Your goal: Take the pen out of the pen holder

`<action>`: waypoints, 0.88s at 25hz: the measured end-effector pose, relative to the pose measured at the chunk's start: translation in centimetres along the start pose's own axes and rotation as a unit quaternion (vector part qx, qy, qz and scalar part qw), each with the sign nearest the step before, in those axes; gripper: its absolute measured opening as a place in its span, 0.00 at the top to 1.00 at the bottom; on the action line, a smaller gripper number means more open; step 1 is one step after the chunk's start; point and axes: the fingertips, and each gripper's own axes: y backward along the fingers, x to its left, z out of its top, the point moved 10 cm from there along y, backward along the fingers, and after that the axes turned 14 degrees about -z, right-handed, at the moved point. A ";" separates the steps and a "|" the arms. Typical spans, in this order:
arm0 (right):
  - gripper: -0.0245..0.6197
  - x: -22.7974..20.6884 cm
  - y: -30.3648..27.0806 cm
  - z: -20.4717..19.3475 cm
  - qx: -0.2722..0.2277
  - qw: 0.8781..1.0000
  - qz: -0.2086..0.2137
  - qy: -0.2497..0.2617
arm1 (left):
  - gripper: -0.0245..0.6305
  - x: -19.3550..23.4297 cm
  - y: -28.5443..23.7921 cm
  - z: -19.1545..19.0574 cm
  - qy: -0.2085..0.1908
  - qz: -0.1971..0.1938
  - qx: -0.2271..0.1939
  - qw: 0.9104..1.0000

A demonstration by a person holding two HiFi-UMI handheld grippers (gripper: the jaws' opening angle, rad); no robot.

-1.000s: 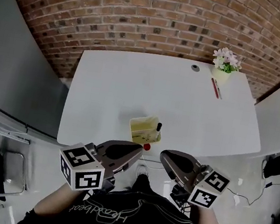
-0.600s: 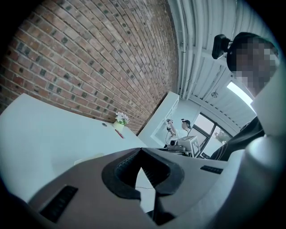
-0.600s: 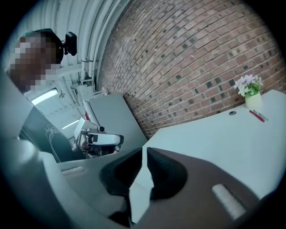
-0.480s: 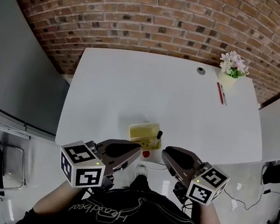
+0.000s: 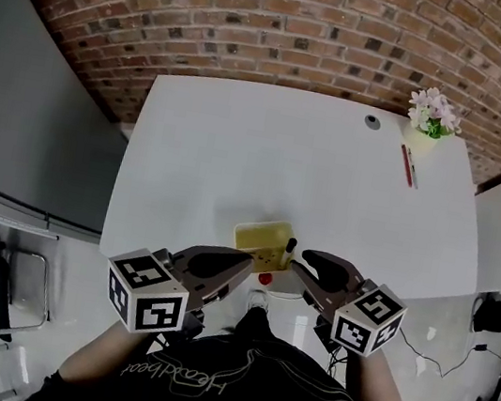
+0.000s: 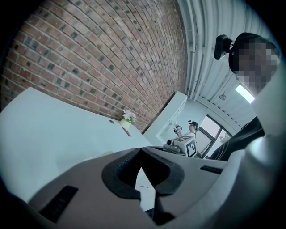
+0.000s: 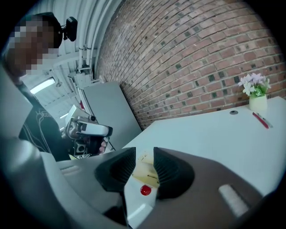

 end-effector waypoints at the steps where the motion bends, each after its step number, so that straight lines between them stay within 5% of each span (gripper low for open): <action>1: 0.79 -0.2 -0.4 -0.2 0.005 1.000 -0.002 0.007 | 0.96 0.2 0.0 0.0 0.003 0.001 0.001 1.000; 22: 0.79 -1.9 -5.0 -2.1 0.054 0.996 -0.032 0.064 | 0.96 2.0 0.7 0.4 0.001 0.034 -0.014 0.999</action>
